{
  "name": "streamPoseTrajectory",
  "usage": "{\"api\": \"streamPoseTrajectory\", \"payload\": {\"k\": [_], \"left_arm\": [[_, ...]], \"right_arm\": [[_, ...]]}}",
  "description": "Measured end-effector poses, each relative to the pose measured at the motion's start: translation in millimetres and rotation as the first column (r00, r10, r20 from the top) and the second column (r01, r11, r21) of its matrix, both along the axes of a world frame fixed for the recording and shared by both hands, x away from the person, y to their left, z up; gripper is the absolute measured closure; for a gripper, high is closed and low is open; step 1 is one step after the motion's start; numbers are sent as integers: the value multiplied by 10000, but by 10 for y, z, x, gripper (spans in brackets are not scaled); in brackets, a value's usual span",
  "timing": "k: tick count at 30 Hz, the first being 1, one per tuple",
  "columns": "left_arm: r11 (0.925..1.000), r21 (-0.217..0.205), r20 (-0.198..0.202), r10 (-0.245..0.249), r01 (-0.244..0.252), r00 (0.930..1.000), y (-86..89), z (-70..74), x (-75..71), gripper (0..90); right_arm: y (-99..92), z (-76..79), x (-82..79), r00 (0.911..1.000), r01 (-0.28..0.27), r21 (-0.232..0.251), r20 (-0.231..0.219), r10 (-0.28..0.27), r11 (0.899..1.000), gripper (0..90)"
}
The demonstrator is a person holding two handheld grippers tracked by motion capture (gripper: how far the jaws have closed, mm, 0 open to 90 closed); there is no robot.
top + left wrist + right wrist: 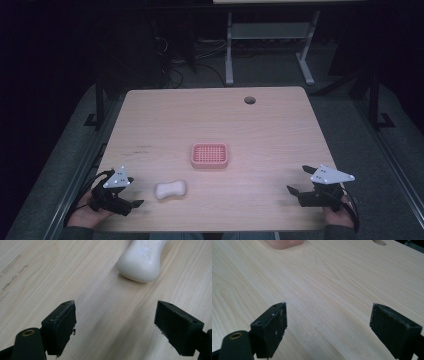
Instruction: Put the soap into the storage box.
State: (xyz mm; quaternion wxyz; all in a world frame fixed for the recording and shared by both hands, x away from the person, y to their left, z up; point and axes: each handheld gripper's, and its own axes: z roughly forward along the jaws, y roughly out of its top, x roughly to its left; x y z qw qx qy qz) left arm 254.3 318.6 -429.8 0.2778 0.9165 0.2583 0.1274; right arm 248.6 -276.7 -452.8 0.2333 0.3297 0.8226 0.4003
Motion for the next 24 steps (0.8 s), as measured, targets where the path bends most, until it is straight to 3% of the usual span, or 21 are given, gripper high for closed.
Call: {"api": "streamPoseTrajectory", "payload": {"k": [9, 24], "left_arm": [[9993, 106, 150, -374, 372, 9992, -133, 50, 3, 171], [9943, 240, 25, -1041, 1040, 9946, -292, 82, 123, 195]], "right_arm": [[27, 4, 9, 9996, -255, -144, 125, 257, 9996, 136], [57, -11, 19, 9995, -316, -232, 3, 316, 9992, 136]]}}
